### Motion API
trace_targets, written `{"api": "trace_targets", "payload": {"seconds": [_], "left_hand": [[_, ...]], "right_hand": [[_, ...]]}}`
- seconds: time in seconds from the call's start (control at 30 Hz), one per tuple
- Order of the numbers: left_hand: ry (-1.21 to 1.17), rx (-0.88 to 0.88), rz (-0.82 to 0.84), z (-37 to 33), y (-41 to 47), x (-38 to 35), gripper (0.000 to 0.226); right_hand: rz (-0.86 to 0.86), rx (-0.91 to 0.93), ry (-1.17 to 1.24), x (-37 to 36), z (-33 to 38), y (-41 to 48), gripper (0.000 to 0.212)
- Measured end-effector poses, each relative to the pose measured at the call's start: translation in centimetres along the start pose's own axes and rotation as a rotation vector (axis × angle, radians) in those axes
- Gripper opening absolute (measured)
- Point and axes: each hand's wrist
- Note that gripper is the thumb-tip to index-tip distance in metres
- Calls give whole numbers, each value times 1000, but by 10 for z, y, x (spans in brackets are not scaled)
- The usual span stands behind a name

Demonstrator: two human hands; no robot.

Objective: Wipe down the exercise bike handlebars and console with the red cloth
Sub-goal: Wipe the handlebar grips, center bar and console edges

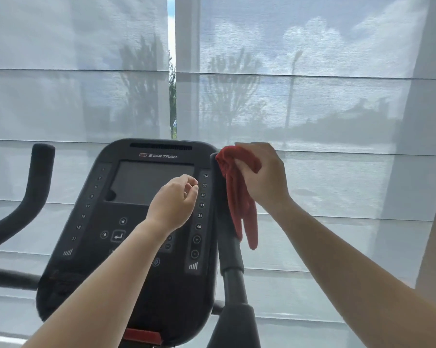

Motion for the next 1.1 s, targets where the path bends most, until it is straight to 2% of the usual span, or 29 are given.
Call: {"api": "trace_targets", "payload": {"seconds": [0.07, 0.2, 0.27, 0.4, 0.57, 0.7, 1.1], "left_hand": [[54, -7, 15, 20, -2, -11, 22], [287, -82, 79, 63, -12, -28, 46], [390, -27, 148, 78, -13, -27, 52], [416, 56, 201, 93, -19, -23, 54], [444, 75, 278, 102, -35, -23, 57], [473, 79, 292, 101, -41, -28, 60], [497, 87, 339, 95, -48, -36, 68]], "right_hand": [[70, 21, 4, -11, -3, -12, 37], [165, 41, 89, -21, -13, -37, 48], [213, 50, 124, -22, -16, -43, 48], [252, 83, 122, -25, -15, -50, 46], [241, 124, 88, -27, -16, -58, 45], [298, 157, -1, -25, -23, -77, 40], [364, 75, -24, -9, -21, -94, 39]]}}
Point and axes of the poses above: each hand's wrist, its own y-axis towards the middle knuckle, its own x-axis out of the back of the hand, z = x × y, and after that the axes turned 15 degrees about -y, right-handed
